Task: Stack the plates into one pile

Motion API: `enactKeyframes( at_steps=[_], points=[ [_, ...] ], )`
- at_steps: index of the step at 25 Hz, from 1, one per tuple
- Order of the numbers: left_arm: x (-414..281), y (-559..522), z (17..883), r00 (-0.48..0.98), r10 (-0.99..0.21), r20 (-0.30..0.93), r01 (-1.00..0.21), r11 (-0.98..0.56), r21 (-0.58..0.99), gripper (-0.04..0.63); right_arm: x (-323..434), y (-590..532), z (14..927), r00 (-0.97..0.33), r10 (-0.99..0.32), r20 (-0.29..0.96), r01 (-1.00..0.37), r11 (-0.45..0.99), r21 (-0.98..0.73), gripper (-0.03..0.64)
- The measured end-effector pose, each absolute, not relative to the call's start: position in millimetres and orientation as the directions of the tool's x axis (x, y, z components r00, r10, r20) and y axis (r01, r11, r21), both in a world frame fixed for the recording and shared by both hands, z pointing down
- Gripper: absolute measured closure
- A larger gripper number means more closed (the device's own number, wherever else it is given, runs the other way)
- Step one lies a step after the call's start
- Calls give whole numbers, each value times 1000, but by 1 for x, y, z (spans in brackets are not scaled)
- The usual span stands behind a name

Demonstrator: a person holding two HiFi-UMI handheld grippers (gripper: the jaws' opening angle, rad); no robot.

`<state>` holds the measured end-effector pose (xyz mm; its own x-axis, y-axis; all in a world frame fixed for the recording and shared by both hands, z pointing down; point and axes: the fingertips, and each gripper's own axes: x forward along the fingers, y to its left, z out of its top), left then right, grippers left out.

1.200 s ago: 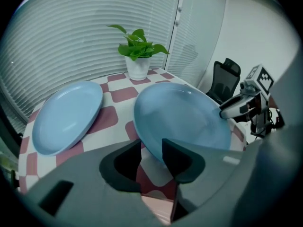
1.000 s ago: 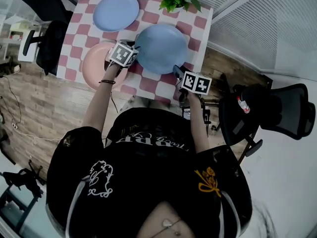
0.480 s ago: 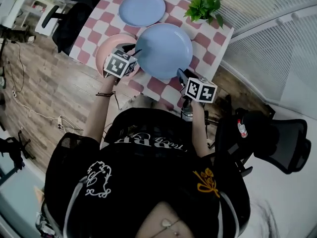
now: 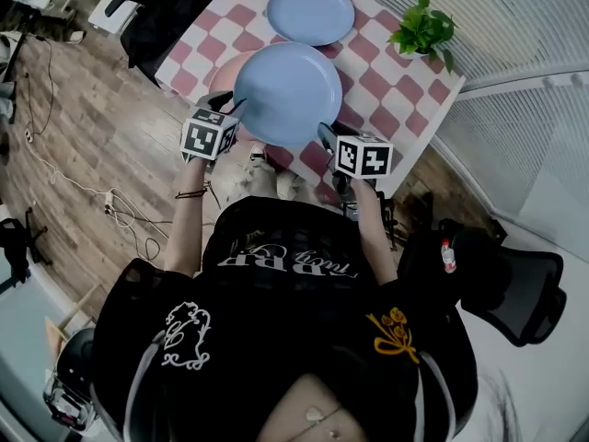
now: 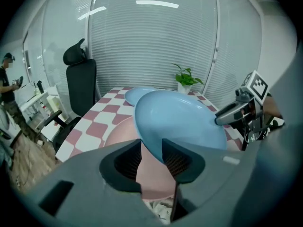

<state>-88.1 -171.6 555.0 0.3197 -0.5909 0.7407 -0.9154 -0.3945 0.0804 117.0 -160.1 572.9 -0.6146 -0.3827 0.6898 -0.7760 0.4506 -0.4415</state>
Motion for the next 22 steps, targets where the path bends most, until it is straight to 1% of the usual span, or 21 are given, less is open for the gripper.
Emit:
enactKeyframes(
  at_steps=[4,10,22],
  points=[
    [-123,-159,570,317,-580,751,-930,-347,125,449,85,-159,580,-598,-346,723,-778,466,-421,486],
    [-165,-157,589,343,-538,770,-921,-355,162,449,43,-151,600,-573,-307,760,-796,430,-426,486],
    [-182,-160,624,389,-467,794,-896,-390,210,448,27,-149,621,-509,-302,806,-844,362,-396,486]
  ],
)
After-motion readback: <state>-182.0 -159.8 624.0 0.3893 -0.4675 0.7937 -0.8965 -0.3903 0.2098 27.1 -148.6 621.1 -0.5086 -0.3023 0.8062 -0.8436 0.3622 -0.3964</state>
